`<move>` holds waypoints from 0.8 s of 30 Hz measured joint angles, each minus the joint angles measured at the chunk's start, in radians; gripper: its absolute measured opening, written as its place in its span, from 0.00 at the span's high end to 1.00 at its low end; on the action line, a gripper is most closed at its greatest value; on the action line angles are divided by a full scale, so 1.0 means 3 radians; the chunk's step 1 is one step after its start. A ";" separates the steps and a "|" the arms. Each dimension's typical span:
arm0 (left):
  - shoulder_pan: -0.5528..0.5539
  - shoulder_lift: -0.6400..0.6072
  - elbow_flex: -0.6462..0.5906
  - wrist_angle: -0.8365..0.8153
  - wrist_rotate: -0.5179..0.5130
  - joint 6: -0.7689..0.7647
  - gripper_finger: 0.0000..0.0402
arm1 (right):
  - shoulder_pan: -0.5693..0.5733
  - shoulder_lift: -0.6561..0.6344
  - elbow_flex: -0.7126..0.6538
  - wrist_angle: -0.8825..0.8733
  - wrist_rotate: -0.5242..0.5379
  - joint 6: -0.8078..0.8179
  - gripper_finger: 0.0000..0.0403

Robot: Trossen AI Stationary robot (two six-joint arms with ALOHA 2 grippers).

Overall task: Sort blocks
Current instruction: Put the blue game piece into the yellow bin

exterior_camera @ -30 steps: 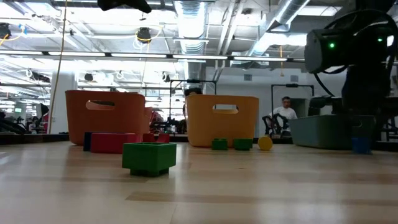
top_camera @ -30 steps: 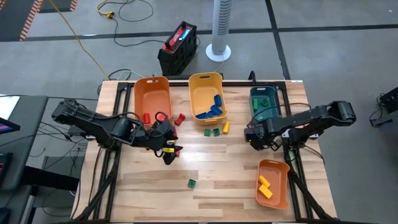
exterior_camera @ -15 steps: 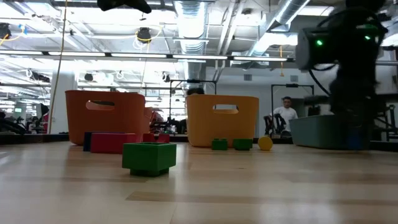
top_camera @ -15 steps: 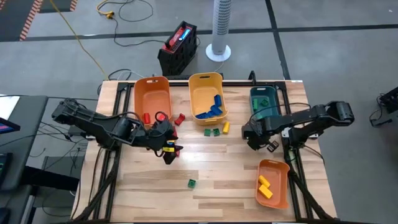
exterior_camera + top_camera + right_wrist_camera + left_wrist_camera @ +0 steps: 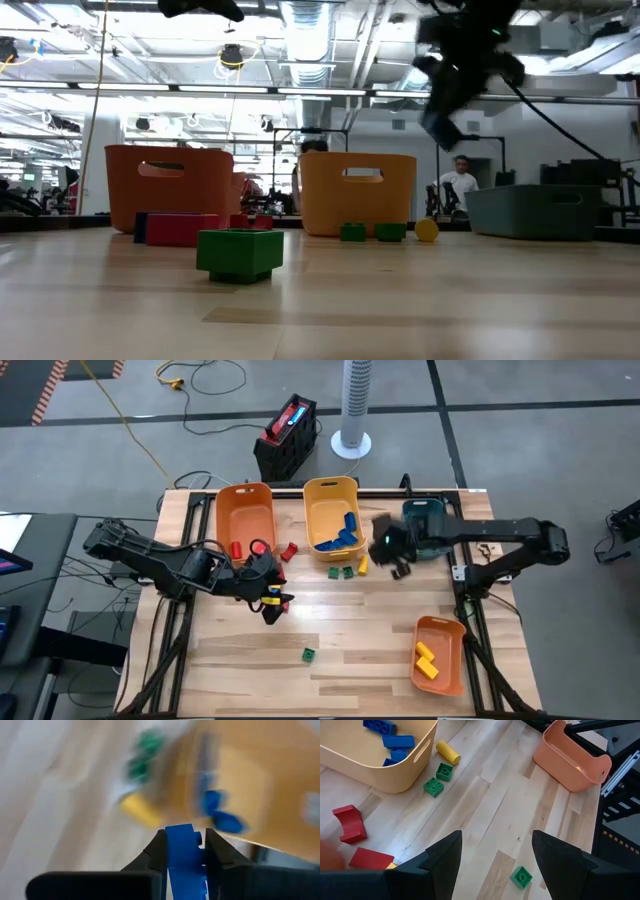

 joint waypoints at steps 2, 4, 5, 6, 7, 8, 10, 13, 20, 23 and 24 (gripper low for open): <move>0.0000 0.0000 0.0000 0.0000 0.0000 0.0000 0.41 | -0.0140 0.0007 0.0150 0.0169 0.0026 0.0102 0.81; 0.0000 0.0000 0.0000 0.0000 -0.0013 0.0001 0.41 | -0.0245 0.0026 0.0250 0.0431 0.0027 0.0130 0.81; 0.0000 0.0000 0.0000 0.0001 -0.0030 0.0001 0.41 | -0.0277 0.0034 0.0274 0.0589 0.0024 0.0130 0.81; 0.0000 0.0000 0.0000 0.0001 -0.0051 0.0001 0.41 | -0.0291 0.0066 0.0290 0.0769 0.0013 0.0145 0.81; 0.0000 0.0000 0.0000 0.0003 -0.0060 0.0000 0.41 | -0.0295 0.0110 0.0309 0.0964 0.0006 0.0196 0.81; 0.0000 0.0000 0.0000 0.0003 -0.0067 -0.0001 0.41 | -0.0304 0.0160 0.0336 0.1115 -0.0011 0.0303 0.81; 0.0000 0.0000 0.0000 0.0003 -0.0069 -0.0026 0.41 | -0.0314 0.0335 0.0398 0.1240 -0.0107 0.0645 0.81; -0.0024 0.0000 0.0000 0.0003 -0.0072 -0.0075 0.41 | -0.0323 0.0645 0.0537 0.1256 -0.0411 0.1322 0.81; -0.0133 0.0000 0.0000 -0.0009 -0.0071 -0.0129 0.41 | -0.0347 0.1264 0.0934 0.0717 -0.0582 0.2260 0.81; -0.0159 0.0000 0.0000 -0.0060 -0.0072 -0.0166 0.41 | -0.0355 0.1434 0.1031 0.0455 -0.0626 0.2338 0.79; -0.0163 0.0000 0.0000 -0.0077 -0.0072 -0.0184 0.41 | -0.0355 0.1485 0.1058 0.0373 -0.0626 0.2336 0.78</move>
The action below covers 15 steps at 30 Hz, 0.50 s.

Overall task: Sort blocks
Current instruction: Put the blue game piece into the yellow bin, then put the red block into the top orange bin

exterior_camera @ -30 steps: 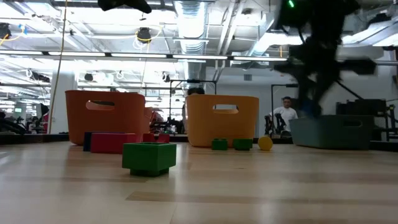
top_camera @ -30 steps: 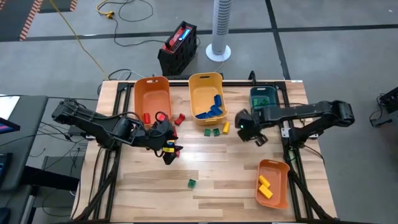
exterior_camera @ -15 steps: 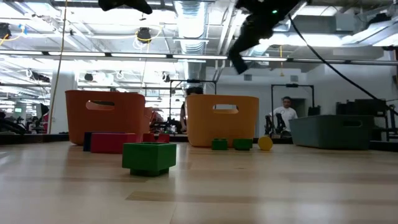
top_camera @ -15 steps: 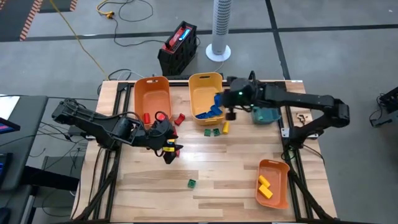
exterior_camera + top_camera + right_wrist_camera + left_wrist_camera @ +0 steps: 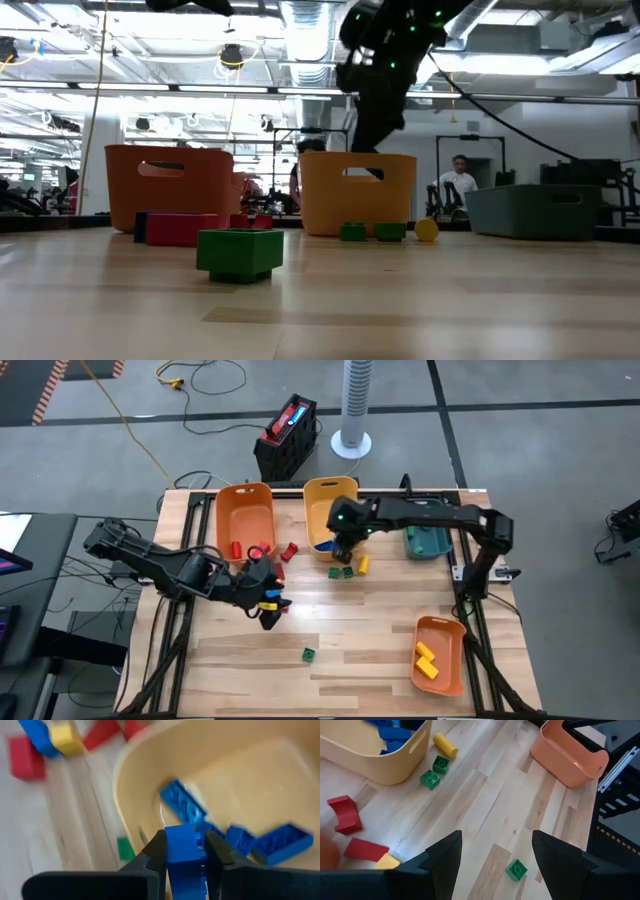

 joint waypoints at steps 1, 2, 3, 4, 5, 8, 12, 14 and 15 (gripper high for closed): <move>-0.0002 0.0000 0.0000 -0.0017 0.0001 -0.0020 0.41 | -0.0001 0.0037 0.0026 -0.0072 0.0002 -0.0015 0.76; -0.0002 0.0000 0.0000 -0.0034 0.0003 -0.0027 0.41 | -0.0001 0.0072 0.0044 -0.0138 0.0001 -0.0055 0.74; -0.0002 0.0000 0.0000 -0.0040 0.0015 -0.0029 0.41 | -0.0010 0.0088 0.0056 -0.0205 0.0001 -0.0090 0.71; -0.0002 0.0000 0.0000 -0.0042 0.0039 -0.0028 0.41 | -0.0015 0.0099 0.0068 -0.0256 -0.0001 -0.0118 0.67; -0.0002 0.0000 -0.0001 -0.0058 0.0080 -0.0027 0.41 | -0.0022 0.0099 0.0079 -0.0268 -0.0013 -0.0138 0.63; -0.0002 0.0000 0.0000 -0.0092 0.0171 0.0015 0.41 | -0.0064 0.0066 0.0149 -0.0314 -0.0061 -0.0165 0.50; -0.0002 0.0000 0.0000 -0.0186 0.0196 0.0034 0.41 | -0.0153 -0.0043 0.0345 -0.0378 -0.0064 -0.0187 0.36; -0.0002 0.0000 0.0000 -0.0228 0.0197 0.0034 0.41 | -0.0194 -0.0139 0.0445 -0.0368 -0.0062 -0.0177 0.33; -0.0002 0.0000 0.0000 -0.0253 0.0198 0.0034 0.41 | -0.0208 -0.0200 0.0492 -0.0383 -0.0061 -0.0177 0.32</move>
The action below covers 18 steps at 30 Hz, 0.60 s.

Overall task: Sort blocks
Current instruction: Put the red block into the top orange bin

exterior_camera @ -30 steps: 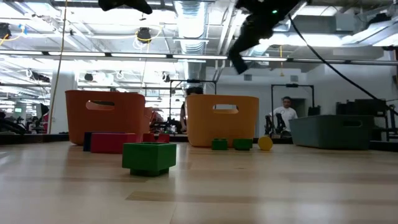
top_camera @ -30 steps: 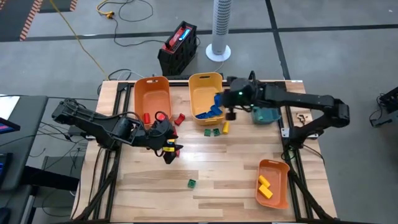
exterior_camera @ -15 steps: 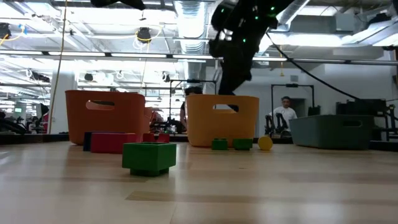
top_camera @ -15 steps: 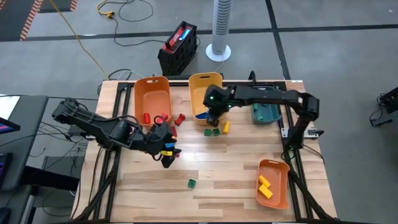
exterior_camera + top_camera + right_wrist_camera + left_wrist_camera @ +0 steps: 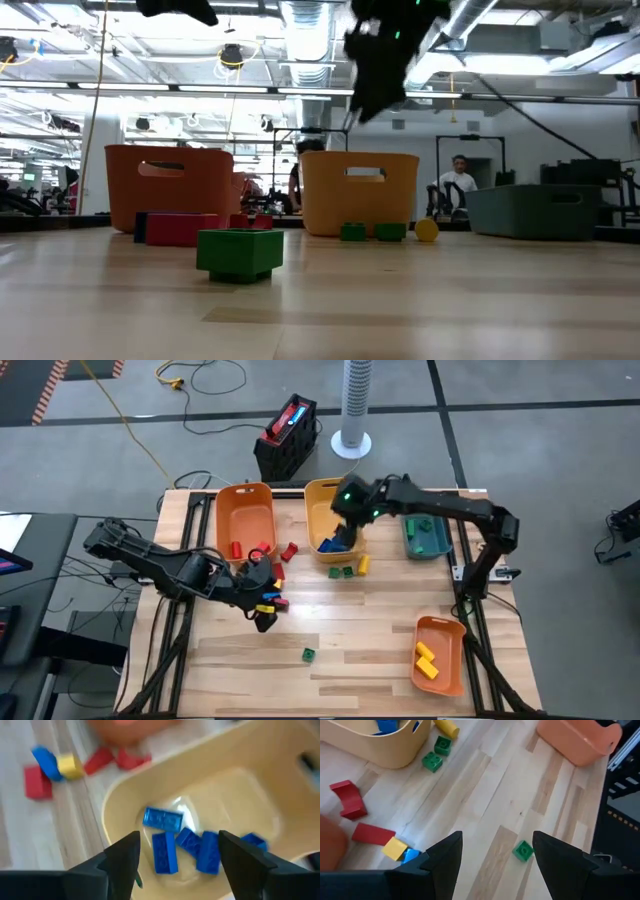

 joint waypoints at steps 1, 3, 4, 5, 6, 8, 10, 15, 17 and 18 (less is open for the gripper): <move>0.0000 0.0000 0.0000 -0.0022 -0.0001 0.0001 0.41 | 0.0002 -0.0069 0.0045 -0.0020 0.0002 0.0001 0.32; 0.0001 0.0000 0.0000 -0.0129 0.0013 0.0057 0.41 | 0.0063 -0.0246 0.0094 -0.0023 0.0004 0.0002 0.32; 0.0002 0.0000 0.0000 -0.0194 0.0053 0.0111 0.41 | 0.0113 -0.0345 0.0098 -0.0014 0.0004 0.0003 0.32; 0.0001 0.0008 0.0000 -0.0273 0.0079 0.0174 0.41 | 0.0176 -0.0435 0.0098 0.0004 0.0008 0.0026 0.32; 0.0001 0.0033 -0.0006 -0.0357 0.0098 0.0244 0.41 | 0.0251 -0.0518 0.0084 0.0055 0.0034 0.0073 0.32; 0.0001 0.0049 -0.0113 -0.0389 0.0221 0.0433 0.41 | 0.0400 -0.0646 0.0044 0.0122 0.0074 0.0189 0.32; 0.0020 0.0108 -0.0266 -0.0379 0.0466 0.0652 0.41 | 0.0564 -0.0703 0.0019 0.0212 0.0085 0.0296 0.32; 0.0061 0.0358 -0.0508 -0.0284 0.0869 0.1417 0.41 | 0.0985 -0.0719 0.0019 0.0329 0.0318 0.0519 0.32; 0.0086 0.0474 -0.0529 -0.0253 0.0836 0.1714 0.41 | 0.1145 -0.0712 0.0018 0.0332 0.0454 0.0598 0.32; 0.0115 0.0539 -0.0530 -0.0253 0.0837 0.1851 0.41 | 0.1217 -0.0712 0.0018 0.0325 0.0530 0.0632 0.32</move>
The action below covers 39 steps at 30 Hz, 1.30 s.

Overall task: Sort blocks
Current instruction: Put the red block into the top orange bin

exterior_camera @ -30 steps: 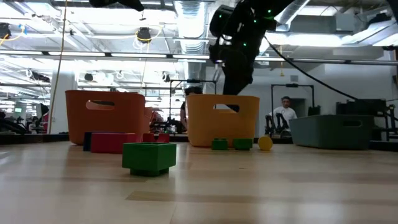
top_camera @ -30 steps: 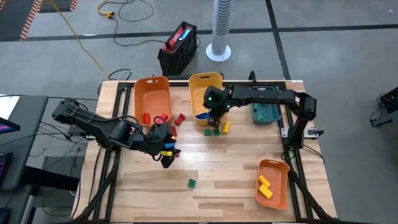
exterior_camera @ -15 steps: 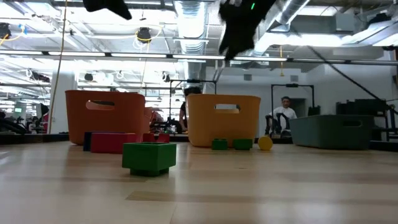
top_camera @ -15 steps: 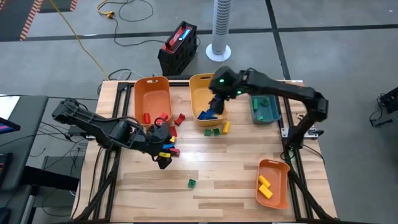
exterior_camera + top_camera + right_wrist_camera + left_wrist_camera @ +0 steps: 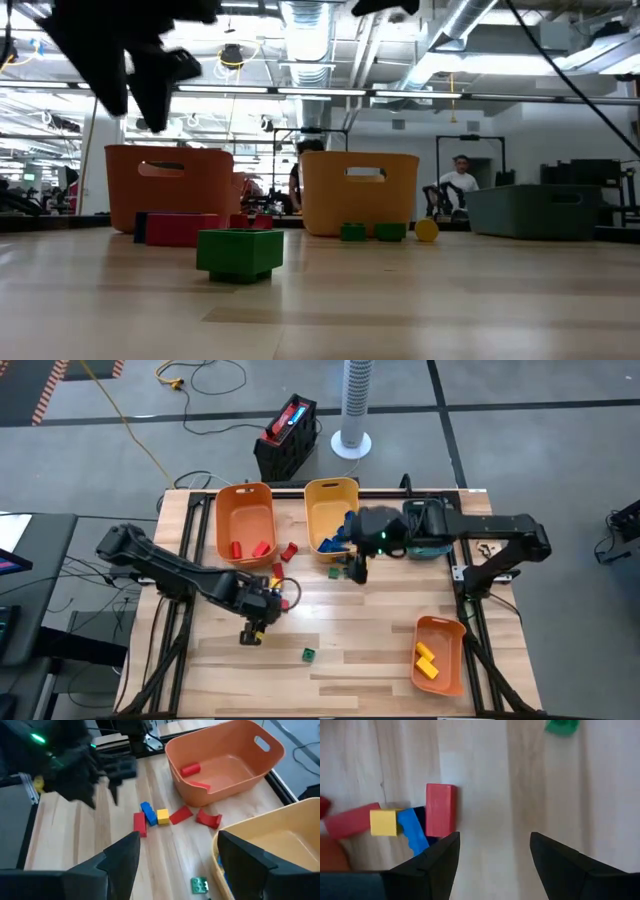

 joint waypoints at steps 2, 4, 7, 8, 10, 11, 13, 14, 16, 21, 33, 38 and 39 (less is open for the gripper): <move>0.0075 0.0125 -0.0001 0.0055 0.0012 0.0214 0.41 | 0.0123 0.0000 -0.0001 -0.0033 0.0162 0.0070 0.32; 0.0160 0.0232 0.0000 0.0126 0.0053 0.0340 0.41 | 0.0218 0.0000 -0.0001 -0.0055 0.0304 0.0146 0.32; 0.0316 0.0372 0.0000 0.0220 0.0139 0.0455 0.41 | 0.0319 -0.0004 -0.0003 -0.0149 0.0429 0.0288 0.32; 0.0373 0.0410 0.0000 0.0250 0.0174 0.0492 0.41 | 0.0347 -0.0006 -0.0003 -0.0166 0.0446 0.0333 0.32; 0.0482 0.0470 -0.0001 0.0302 0.0222 0.0571 0.41 | 0.0400 -0.0005 -0.0003 -0.0224 0.0477 0.0426 0.32; 0.0536 0.0489 0.0000 0.0333 0.0253 0.0616 0.41 | 0.0431 -0.0004 -0.0003 -0.0244 0.0505 0.0467 0.32; 0.0632 0.0495 -0.0001 0.0377 0.0306 0.0715 0.41 | 0.0483 -0.0001 -0.0003 -0.0271 0.0550 0.0520 0.32; 0.0679 0.0492 -0.0001 0.0393 0.0345 0.0779 0.41 | 0.0507 -0.0001 -0.0003 -0.0286 0.0590 0.0549 0.32; 0.0765 0.0489 0.0000 0.0424 0.0370 0.0916 0.41 | 0.0547 -0.0001 -0.0003 -0.0279 0.0664 0.0593 0.32; 0.0918 0.0491 -0.0001 0.0448 0.0647 0.1219 0.41 | 0.0617 -0.0001 -0.0003 -0.0270 0.0769 0.0706 0.32; 0.0927 0.0489 -0.0425 0.0830 0.0619 0.1095 0.41 | 0.0667 0.0000 -0.0003 -0.0171 0.0859 0.0830 0.32; 0.0927 0.0490 -0.0574 0.1018 0.0510 0.0995 0.41 | 0.0658 0.0000 -0.0003 -0.0143 0.0859 0.0829 0.32; 0.0927 0.0490 -0.0594 0.1041 0.0505 0.1011 0.41 | 0.0652 0.0000 -0.0003 -0.0143 0.0859 0.0828 0.32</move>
